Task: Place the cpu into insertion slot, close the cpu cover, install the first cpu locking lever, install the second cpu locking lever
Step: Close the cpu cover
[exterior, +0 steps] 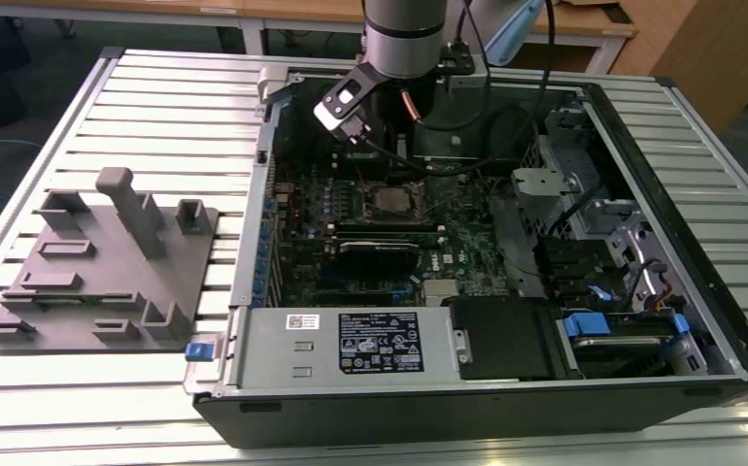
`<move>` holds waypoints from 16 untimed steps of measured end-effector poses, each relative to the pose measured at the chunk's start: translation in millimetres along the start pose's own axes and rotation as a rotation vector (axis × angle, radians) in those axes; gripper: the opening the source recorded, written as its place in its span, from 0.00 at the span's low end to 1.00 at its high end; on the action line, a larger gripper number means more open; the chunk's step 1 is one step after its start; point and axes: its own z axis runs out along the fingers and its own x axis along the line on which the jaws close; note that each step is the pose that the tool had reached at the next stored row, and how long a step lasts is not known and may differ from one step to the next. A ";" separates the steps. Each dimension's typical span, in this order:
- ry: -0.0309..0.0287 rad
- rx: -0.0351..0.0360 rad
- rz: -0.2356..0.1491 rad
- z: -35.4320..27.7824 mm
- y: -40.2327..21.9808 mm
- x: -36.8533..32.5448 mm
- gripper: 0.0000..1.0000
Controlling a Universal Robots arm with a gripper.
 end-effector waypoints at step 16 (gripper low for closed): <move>-0.0003 0.0002 0.000 -5.3 0.3 0.0 0.10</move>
